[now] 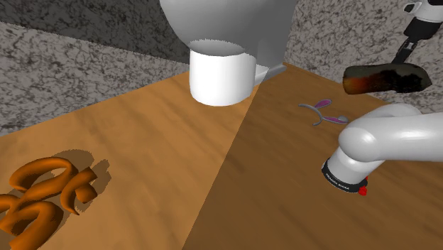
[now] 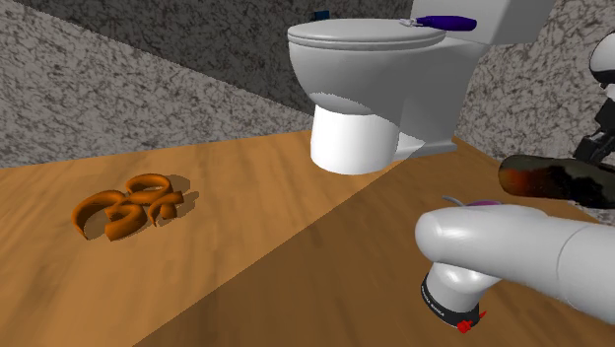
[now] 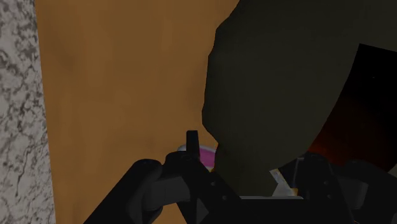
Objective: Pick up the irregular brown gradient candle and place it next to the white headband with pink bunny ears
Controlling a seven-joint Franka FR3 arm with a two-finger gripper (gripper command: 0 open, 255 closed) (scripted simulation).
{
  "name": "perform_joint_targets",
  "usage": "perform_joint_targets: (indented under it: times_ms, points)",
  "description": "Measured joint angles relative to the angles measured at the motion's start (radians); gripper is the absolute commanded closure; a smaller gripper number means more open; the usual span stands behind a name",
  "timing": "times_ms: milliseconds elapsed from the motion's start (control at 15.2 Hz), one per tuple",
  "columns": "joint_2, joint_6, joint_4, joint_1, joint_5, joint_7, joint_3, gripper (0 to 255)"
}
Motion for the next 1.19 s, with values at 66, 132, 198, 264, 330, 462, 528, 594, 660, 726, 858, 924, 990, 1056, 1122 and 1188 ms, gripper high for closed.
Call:
perform_joint_targets:
  times_ms: [66,132,198,264,330,462,528,594,660,726,858,924,990,1056,1122,1188]
  points:
    - [0.006,-0.007,0.023,0.003,-0.005,-0.019,-0.013,255]
    - [0.027,-0.007,0.062,0.017,-0.014,-0.046,-0.044,255]
    - [0.042,0.000,0.088,0.029,-0.026,-0.071,-0.079,255]
    - [0.056,0.005,0.113,0.041,-0.035,-0.092,-0.107,255]
    - [0.070,0.007,0.141,0.054,-0.042,-0.113,-0.134,255]
    - [0.080,0.020,0.155,0.066,-0.054,-0.131,-0.166,255]
    - [0.079,0.029,0.148,0.066,-0.060,-0.132,-0.175,255]
    - [0.075,0.038,0.137,0.063,-0.066,-0.131,-0.181,255]
    - [0.074,0.048,0.128,0.062,-0.072,-0.131,-0.189,255]
    - [0.071,0.058,0.116,0.061,-0.077,-0.129,-0.194,255]
    - [0.067,0.079,0.093,0.058,-0.088,-0.124,-0.207,255]
    - [0.067,0.091,0.082,0.059,-0.094,-0.121,-0.216,255]
    - [0.065,0.102,0.071,0.058,-0.100,-0.118,-0.222,255]
    - [0.064,0.111,0.062,0.057,-0.106,-0.117,-0.230,255]
    - [0.062,0.121,0.052,0.055,-0.112,-0.116,-0.237,255]
    - [0.060,0.134,0.040,0.054,-0.120,-0.114,-0.247,255]
